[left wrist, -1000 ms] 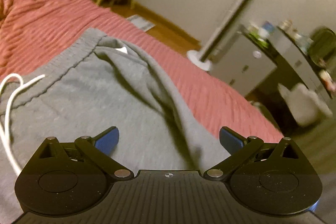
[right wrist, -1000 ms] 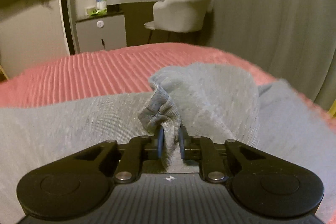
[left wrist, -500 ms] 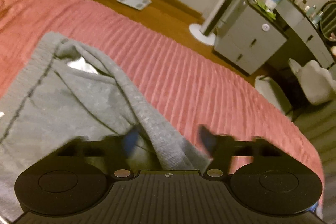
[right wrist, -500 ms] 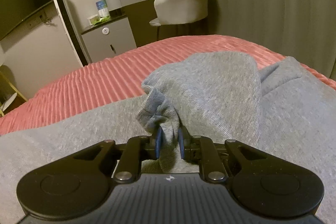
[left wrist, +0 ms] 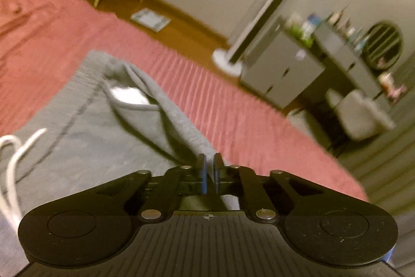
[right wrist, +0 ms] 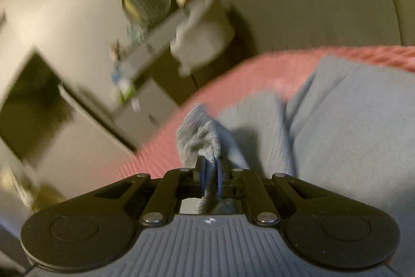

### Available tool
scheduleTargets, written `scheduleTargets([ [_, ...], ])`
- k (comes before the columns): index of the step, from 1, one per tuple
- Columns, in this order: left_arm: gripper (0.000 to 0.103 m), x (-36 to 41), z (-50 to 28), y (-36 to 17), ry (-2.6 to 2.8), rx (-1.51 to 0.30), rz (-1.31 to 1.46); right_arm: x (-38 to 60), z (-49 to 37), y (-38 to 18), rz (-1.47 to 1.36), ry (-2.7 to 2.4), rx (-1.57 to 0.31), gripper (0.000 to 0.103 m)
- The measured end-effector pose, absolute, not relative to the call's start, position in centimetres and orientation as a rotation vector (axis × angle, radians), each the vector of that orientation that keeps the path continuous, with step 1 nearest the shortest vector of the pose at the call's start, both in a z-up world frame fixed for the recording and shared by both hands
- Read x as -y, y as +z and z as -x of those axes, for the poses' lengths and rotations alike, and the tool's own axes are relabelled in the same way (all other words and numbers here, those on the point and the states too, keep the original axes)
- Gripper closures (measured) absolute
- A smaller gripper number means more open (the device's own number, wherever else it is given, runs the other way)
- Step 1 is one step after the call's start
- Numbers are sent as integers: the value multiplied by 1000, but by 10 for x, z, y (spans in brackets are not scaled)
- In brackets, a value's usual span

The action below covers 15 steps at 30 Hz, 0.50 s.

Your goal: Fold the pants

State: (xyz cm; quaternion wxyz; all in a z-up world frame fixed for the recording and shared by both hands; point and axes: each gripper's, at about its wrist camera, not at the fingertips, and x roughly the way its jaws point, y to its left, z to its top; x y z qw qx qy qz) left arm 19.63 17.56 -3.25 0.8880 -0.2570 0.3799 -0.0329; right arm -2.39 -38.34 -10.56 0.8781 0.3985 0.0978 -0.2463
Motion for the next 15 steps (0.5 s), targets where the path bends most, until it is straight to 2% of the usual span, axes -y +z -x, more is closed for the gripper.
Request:
scheduleTargets([
  [5, 95, -192, -110, -9, -113, -705, 496, 415, 83, -82, -892, -625, -67, 95],
  [7, 87, -188, -102, -16, -81, -739, 408, 428, 92, -85, -950, -652, -105, 95],
  [8, 77, -186, -102, -20, -66, -753, 383, 430, 94, -89, -961, -669, -120, 95],
  [10, 68, -185, -106, -22, -86, -764, 406, 426, 95, -96, -917, -799, -185, 95],
  [12, 54, -182, -115, -19, -88, -752, 422, 420, 94, -102, -873, -911, -224, 95],
  [13, 42, -179, -122, -18, -84, -748, 413, 417, 93, -103, -854, -977, -247, 95],
  [14, 35, -174, -131, -16, -70, -744, 403, 413, 92, -99, -826, -1017, -244, 101],
  [15, 32, -170, -140, -17, -71, -741, 395, 407, 91, -95, -786, -1068, -233, 101],
])
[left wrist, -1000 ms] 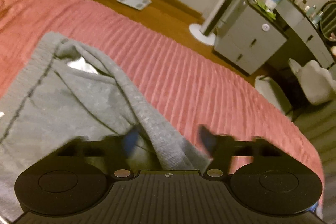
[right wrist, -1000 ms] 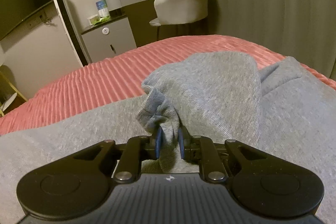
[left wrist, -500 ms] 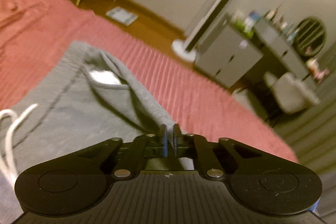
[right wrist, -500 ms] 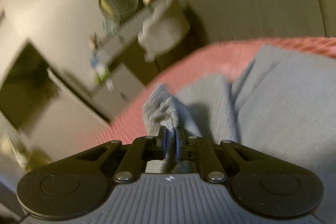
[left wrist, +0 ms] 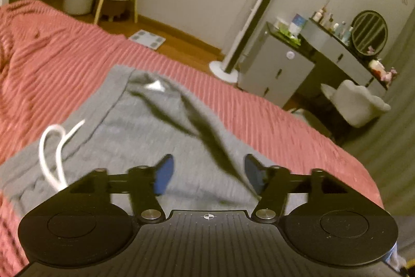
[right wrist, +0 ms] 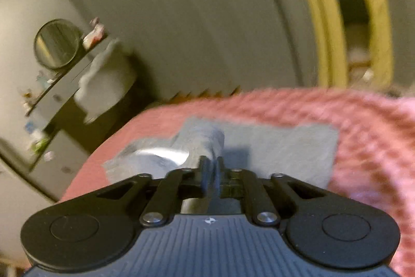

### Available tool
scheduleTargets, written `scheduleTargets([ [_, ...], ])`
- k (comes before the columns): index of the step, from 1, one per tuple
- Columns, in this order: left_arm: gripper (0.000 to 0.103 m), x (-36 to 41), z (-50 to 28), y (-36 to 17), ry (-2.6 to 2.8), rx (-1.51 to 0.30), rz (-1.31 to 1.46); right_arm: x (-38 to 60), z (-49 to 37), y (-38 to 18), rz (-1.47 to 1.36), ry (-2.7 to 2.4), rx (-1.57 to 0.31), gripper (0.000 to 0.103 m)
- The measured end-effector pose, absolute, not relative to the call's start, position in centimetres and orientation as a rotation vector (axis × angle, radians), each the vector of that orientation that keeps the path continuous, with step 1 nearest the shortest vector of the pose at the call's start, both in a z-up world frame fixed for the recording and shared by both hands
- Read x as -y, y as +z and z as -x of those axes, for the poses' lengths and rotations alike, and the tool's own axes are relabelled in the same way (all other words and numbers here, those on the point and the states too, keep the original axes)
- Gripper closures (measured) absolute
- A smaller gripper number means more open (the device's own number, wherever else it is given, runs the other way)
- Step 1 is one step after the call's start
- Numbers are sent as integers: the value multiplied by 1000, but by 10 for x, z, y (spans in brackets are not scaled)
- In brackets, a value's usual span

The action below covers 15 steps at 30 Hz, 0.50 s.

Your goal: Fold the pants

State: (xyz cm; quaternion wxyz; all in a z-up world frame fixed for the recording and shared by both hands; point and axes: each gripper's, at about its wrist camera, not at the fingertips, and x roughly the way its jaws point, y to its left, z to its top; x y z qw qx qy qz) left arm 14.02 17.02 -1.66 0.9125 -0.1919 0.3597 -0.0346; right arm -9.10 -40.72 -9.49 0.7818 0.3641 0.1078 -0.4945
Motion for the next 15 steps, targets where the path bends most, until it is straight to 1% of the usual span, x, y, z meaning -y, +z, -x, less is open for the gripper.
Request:
scheduleTargets([
  [2, 31, -160, -166, -19, -73, -756, 403, 393, 86, -82, -690, -1165, -204, 102],
  [3, 27, -154, -175, -22, -91, -768, 405, 389, 81, -79, -655, -1165, -195, 102],
  [5, 24, -141, -205, -33, -104, -809, 397, 388, 71, -87, -670, -1061, -172, 102],
  [7, 24, -132, -231, -49, -76, -863, 376, 393, 63, -103, -723, -980, -197, 102],
  [8, 27, -131, -243, -57, -53, -894, 372, 395, 58, -110, -735, -981, -233, 101],
  [11, 30, -141, -264, -75, -14, -930, 448, 410, 54, -121, -763, -979, -266, 99],
  [13, 37, -147, -270, -83, -11, -935, 483, 415, 52, -122, -779, -964, -256, 99],
  [14, 50, -148, -275, -88, -5, -948, 489, 416, 56, -126, -784, -960, -254, 99],
  [15, 69, -148, -277, -91, -1, -962, 497, 418, 57, -128, -794, -952, -258, 99],
])
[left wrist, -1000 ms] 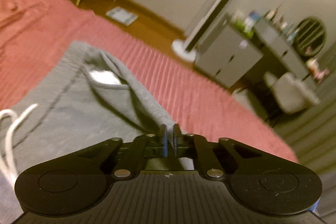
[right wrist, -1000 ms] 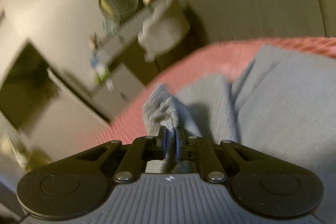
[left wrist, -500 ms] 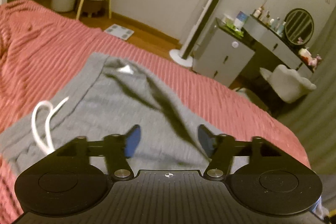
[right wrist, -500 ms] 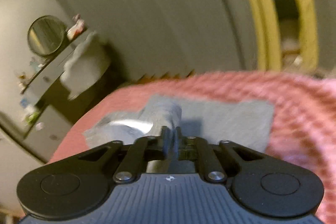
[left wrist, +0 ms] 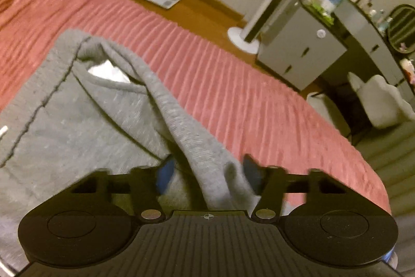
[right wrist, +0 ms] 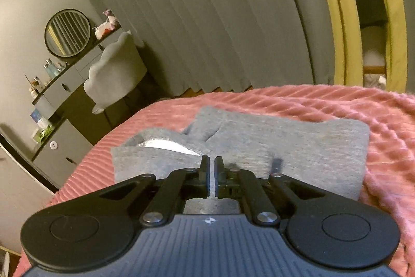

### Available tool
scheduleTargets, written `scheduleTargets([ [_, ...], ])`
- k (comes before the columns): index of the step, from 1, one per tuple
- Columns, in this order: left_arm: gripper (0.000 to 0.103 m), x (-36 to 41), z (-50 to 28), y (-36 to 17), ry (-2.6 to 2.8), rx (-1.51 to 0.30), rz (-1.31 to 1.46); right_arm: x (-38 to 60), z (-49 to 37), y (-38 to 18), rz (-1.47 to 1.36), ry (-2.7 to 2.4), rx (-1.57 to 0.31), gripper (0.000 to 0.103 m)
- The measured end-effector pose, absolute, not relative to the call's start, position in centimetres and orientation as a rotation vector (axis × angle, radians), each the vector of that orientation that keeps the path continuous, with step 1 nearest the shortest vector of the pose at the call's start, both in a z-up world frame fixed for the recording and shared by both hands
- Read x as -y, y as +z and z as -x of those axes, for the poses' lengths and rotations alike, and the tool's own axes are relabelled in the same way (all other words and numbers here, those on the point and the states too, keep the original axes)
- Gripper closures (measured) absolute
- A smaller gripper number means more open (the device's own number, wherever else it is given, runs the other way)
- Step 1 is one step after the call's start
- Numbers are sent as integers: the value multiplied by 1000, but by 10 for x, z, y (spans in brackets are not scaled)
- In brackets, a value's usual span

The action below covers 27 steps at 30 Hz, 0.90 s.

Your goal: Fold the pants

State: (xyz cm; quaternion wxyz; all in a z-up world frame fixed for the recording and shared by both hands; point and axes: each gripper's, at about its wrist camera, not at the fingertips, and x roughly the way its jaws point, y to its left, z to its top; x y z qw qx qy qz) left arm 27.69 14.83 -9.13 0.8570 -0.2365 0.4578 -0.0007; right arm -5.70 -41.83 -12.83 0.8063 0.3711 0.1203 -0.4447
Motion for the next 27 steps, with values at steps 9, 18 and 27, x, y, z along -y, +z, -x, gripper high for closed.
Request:
scheduleTargets([
  [9, 95, -164, -253, -90, -53, -943, 596, 438, 76, -132, -929, -885, -335, 48],
  [18, 95, -178, -215, -64, -104, -909, 596, 429, 97, -153, -1003, -790, -425, 49],
  [27, 95, -186, -174, -45, -130, -862, 658, 476, 86, -176, -1184, -582, -372, 98],
])
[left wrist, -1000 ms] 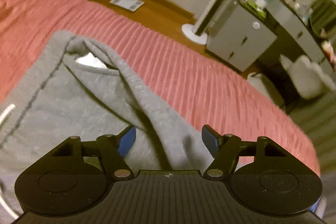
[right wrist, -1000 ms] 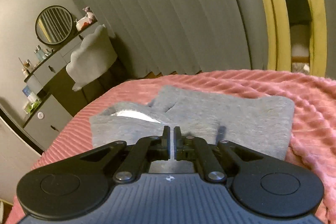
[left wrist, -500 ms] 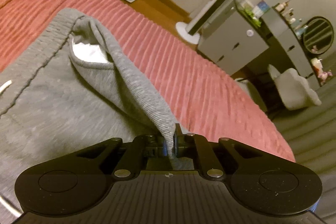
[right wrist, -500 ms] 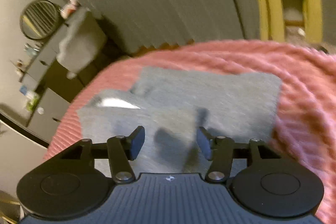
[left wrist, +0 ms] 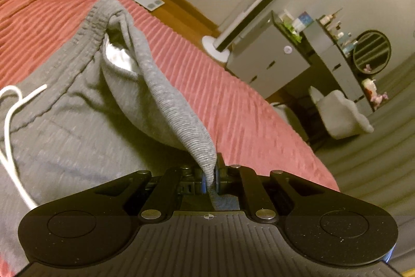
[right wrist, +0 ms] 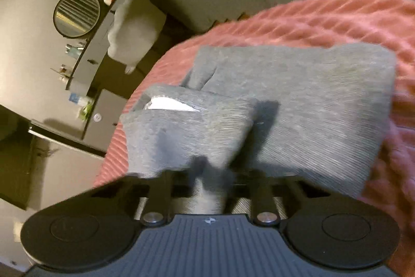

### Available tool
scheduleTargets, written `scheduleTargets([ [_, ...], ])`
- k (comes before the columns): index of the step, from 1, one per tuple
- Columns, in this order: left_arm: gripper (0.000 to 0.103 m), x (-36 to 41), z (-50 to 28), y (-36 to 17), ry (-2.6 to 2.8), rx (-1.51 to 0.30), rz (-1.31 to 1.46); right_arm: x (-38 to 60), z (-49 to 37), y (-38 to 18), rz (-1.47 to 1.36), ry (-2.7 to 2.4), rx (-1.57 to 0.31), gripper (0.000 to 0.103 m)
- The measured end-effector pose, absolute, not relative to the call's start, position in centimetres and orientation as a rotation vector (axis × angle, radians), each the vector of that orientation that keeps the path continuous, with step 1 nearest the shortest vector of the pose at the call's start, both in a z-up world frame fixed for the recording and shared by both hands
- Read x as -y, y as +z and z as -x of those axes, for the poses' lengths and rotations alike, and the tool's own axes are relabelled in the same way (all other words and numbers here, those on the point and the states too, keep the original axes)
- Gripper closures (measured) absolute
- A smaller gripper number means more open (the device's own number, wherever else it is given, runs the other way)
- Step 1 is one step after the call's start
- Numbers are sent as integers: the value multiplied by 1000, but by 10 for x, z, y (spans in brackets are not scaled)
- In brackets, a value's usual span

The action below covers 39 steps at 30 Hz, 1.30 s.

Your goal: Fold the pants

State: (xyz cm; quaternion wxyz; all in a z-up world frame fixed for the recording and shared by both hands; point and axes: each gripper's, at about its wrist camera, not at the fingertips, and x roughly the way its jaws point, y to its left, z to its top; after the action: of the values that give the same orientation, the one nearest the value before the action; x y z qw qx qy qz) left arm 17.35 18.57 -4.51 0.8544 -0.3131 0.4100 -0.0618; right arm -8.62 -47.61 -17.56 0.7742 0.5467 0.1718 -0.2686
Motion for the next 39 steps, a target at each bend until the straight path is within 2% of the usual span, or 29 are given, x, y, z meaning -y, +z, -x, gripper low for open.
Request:
scheduleTargets([
  [3, 95, -186, -154, -32, -122, -831, 648, 477, 91, -152, -1155, -579, -376, 98],
  [7, 95, -179, -105, -7, -127, -740, 568, 471, 125, -86, -980, -597, -210, 99],
  [10, 94, -171, -59, -11, -126, -720, 504, 473, 150, -68, -842, -704, -188, 99],
  [12, 91, -167, -39, -32, -123, -762, 472, 475, 154, -81, -765, -754, -266, 98],
  [16, 90, -171, -28, -100, -18, -974, 459, 478, 129, -139, -677, -841, -573, 98],
  [20, 75, -190, -25, -112, 2, -979, 507, 469, 139, -140, -688, -848, -543, 98],
  [22, 74, -196, -26, -105, 42, -949, 498, 464, 147, -129, -689, -847, -493, 98],
  [24, 59, -197, -27, -98, 70, -920, 454, 455, 152, -111, -634, -852, -426, 98],
  [25, 55, -199, -28, -96, 86, -910, 445, 449, 152, -105, -575, -875, -420, 98],
  [27, 40, -206, -26, -94, 132, -886, 452, 446, 136, -108, -473, -909, -479, 98],
  [30, 38, -216, -20, -89, 192, -874, 456, 455, 121, -136, -496, -939, -651, 97],
  [34, 34, -231, -8, -78, 225, -832, 461, 455, 142, -127, -569, -1076, -545, 80],
  [37, 29, -215, -10, -64, 213, -775, 419, 450, 146, -113, -586, -1096, -493, 80],
  [38, 24, -205, -12, -60, 182, -764, 401, 448, 143, -106, -580, -1072, -469, 80],
  [39, 16, -190, -15, -57, 142, -754, 387, 443, 145, -99, -568, -1054, -449, 80],
])
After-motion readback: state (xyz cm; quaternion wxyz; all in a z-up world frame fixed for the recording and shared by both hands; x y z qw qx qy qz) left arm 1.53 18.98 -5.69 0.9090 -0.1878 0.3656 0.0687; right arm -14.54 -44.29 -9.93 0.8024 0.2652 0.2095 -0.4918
